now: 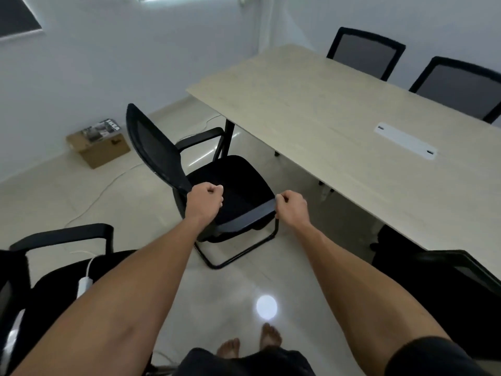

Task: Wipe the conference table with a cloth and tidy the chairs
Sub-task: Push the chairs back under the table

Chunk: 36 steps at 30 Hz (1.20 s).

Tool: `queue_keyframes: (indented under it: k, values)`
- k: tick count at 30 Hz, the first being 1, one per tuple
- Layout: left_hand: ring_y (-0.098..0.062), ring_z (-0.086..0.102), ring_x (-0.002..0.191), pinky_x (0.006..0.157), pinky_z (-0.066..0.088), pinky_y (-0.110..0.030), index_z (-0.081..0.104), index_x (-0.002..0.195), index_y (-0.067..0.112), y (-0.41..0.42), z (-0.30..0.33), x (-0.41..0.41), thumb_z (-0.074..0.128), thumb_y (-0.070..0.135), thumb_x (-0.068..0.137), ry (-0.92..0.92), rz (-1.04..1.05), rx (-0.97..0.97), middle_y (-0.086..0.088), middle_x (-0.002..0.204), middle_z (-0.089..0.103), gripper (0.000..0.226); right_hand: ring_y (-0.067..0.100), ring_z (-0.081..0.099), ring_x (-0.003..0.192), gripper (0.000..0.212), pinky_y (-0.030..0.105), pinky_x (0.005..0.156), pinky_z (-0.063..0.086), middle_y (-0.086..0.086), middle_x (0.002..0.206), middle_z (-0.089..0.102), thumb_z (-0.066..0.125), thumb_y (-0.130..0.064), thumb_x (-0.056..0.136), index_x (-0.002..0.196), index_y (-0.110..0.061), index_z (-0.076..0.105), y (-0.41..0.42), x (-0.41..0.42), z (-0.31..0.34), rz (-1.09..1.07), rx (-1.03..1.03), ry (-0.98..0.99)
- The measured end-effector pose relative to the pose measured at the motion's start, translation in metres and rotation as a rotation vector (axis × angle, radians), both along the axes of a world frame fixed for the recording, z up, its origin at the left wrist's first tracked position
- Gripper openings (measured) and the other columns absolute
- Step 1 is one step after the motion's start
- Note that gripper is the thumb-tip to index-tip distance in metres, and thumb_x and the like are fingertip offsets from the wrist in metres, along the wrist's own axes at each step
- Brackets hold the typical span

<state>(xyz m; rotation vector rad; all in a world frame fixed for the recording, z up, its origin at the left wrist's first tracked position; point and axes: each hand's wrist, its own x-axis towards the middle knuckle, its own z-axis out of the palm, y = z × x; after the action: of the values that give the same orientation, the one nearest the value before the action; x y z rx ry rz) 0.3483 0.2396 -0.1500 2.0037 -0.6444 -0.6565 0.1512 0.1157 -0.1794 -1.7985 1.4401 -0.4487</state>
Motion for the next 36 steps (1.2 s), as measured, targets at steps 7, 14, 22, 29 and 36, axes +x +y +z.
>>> queue_keyframes:
  k: [7, 14, 22, 29, 36]
  values:
    - [-0.01, 0.069, 0.066, 0.06, 0.05, -0.018, 0.072, 0.084, 0.011, -0.013, 0.008, 0.01, 0.06, 0.031, 0.1, -0.042, 0.143, 0.037, -0.002, 0.079, 0.075, 0.028, 0.02, 0.069, 0.072, 0.025, 0.041, 0.071, 0.06, 0.0, 0.075, 0.071, 0.048, -0.027, 0.092, 0.081, -0.016, 0.067, -0.034, 0.032, -0.008, 0.164, 0.058, -0.028]
    - [-0.013, 0.069, 0.066, 0.061, 0.052, -0.022, 0.069, 0.079, 0.012, -0.018, -0.002, -0.001, 0.058, 0.033, 0.1, -0.015, 0.286, 0.05, -0.004, 0.078, 0.075, 0.032, 0.023, 0.071, 0.073, 0.023, 0.048, 0.074, 0.062, 0.001, 0.076, 0.072, 0.049, -0.027, 0.093, 0.08, -0.019, 0.066, -0.057, 0.042, -0.023, 0.293, 0.082, -0.015]
    - [-0.019, 0.059, 0.079, 0.071, 0.042, -0.035, 0.056, 0.099, 0.016, 0.007, -0.019, -0.004, 0.045, 0.051, 0.105, -0.209, 0.679, 0.048, 0.009, 0.079, 0.06, 0.038, 0.019, 0.072, 0.072, 0.016, 0.029, 0.063, 0.054, 0.009, 0.086, 0.073, 0.051, -0.017, 0.098, 0.098, -0.011, 0.066, -0.062, 0.049, -0.072, 0.207, 0.234, -0.051]
    - [-0.014, 0.066, 0.093, 0.093, 0.058, -0.045, 0.051, 0.141, 0.023, -0.009, -0.044, 0.071, 0.053, 0.053, 0.098, -0.081, 0.878, -0.123, 0.008, 0.101, 0.063, 0.052, 0.032, 0.067, 0.106, 0.039, 0.055, 0.098, 0.058, 0.014, 0.12, 0.065, 0.057, -0.028, 0.096, 0.132, -0.016, 0.049, -0.078, 0.075, -0.18, -0.114, 0.515, -0.069]
    - [0.004, 0.055, 0.07, 0.069, 0.044, -0.014, 0.058, 0.136, -0.004, -0.023, -0.072, 0.124, 0.05, 0.018, 0.101, -0.023, 0.727, -0.454, 0.014, 0.084, 0.055, 0.042, 0.018, 0.06, 0.072, 0.057, 0.032, 0.061, 0.058, 0.014, 0.114, 0.062, 0.062, -0.019, 0.101, 0.151, -0.01, 0.036, -0.08, 0.091, -0.241, -0.422, 0.728, -0.181]
